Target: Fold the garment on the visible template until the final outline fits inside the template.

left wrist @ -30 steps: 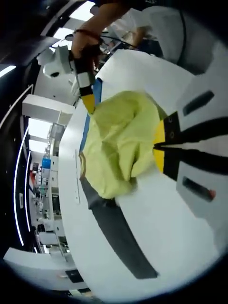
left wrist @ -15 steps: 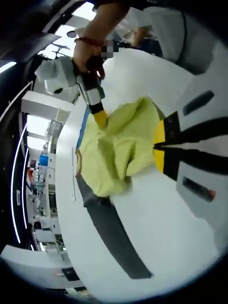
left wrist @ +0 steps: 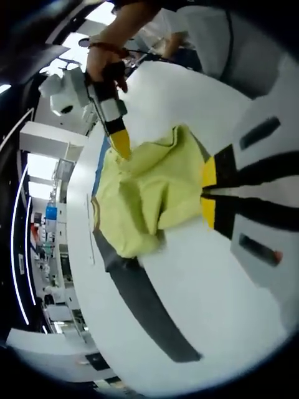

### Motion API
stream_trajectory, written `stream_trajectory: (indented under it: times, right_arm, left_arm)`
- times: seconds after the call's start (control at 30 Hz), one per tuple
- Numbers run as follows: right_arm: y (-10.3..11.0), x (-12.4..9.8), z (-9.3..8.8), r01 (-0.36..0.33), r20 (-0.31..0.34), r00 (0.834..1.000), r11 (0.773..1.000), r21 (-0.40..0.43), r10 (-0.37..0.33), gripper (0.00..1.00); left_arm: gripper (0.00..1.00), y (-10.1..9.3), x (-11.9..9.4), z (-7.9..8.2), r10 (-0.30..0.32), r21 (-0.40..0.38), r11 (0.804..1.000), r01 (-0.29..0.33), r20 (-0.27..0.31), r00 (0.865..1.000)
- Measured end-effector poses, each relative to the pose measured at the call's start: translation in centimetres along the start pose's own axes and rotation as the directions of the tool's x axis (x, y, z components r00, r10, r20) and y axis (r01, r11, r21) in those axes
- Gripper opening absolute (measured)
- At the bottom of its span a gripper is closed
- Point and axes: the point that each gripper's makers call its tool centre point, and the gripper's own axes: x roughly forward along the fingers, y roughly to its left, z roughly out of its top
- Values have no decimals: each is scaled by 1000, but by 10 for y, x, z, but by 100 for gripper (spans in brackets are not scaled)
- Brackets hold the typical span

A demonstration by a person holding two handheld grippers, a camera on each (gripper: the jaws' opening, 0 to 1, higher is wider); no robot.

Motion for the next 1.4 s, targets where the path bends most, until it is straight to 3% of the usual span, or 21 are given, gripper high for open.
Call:
stream_trajectory:
  times: [0.33,0.6,0.8,1.17,1.3,1.4]
  right_arm:
    - [-31,-23,-21,67,-15,998,997,49,-66,24]
    - [-48,-15,-18,88,43,995,988,127,-94,22]
    - [-53,-1,-18,76,81,993,981,177,-91,19]
    - [-40,14,-19,24,97,994,966,259,-50,18]
    - [-44,18,-15,33,111,992,958,284,-67,12]
    - [-49,17,-15,51,108,991,956,288,-85,0]
  left_arm:
    - [21,11,-8,19,7,34,999,-8,42,999]
    - [24,25,10,7,6,1,1000,-6,-10,1000]
    - [23,30,21,-10,12,18,1000,-10,-73,997]
    - [18,28,26,-14,15,14,1000,-14,-82,997]
    - [15,28,30,-17,17,8,1000,-16,-94,995]
    - [10,32,29,-20,34,9,999,-33,-109,993]
